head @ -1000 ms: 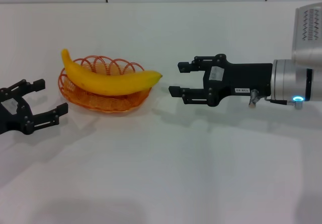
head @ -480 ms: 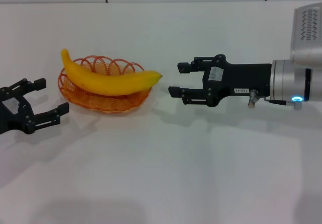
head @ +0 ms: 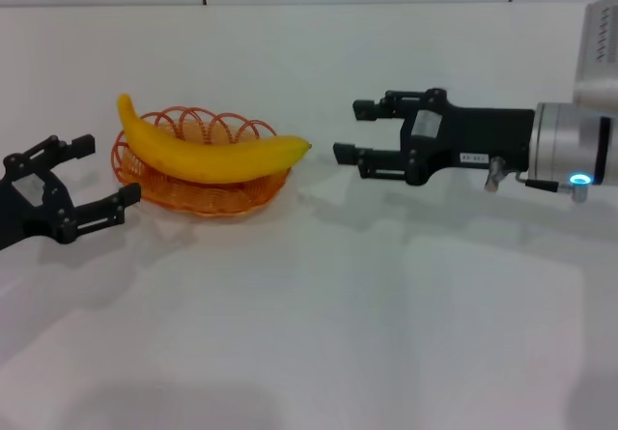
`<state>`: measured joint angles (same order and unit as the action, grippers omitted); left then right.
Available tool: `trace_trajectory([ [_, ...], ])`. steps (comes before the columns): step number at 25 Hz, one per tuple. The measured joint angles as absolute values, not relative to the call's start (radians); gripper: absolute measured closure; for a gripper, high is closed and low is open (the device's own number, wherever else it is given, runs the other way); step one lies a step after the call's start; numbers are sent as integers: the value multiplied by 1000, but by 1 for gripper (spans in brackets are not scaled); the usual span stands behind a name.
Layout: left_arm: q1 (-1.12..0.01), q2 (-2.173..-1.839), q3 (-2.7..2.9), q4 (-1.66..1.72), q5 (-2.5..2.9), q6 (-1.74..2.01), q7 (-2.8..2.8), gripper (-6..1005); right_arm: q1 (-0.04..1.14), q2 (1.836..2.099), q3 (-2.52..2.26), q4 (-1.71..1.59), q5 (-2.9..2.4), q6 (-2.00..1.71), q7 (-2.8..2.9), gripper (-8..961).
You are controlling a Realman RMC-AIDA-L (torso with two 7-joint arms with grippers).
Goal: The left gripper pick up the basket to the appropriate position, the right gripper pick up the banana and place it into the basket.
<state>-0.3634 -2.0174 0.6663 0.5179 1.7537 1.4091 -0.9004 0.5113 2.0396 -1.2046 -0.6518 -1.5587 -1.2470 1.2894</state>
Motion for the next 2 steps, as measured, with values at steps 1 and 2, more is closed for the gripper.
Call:
trace_trajectory([
  [1,-364,-2022,666,518,1746,1408,-890,97,510,2040,-1196,-652,-1558,-1247,1288,277],
  [2,-364,-2022,666,518,1746,1408,-890,97,506,2041,-1181,-649,-1558,-1247,1281,277],
])
